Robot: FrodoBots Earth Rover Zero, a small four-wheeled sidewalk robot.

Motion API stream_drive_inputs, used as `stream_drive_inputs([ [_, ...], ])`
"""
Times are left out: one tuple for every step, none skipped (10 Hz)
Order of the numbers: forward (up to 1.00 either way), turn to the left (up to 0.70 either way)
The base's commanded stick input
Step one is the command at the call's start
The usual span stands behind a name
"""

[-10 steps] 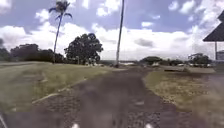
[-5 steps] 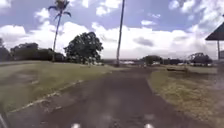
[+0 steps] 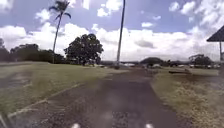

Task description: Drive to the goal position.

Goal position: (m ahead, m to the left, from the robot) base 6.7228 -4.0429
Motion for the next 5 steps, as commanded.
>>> stream_drive_inputs([
  [0.70,0.00],
  [0.70,0.00],
  [0.70,0.00],
  [0.70,0.00],
  [0.70,0.00],
])
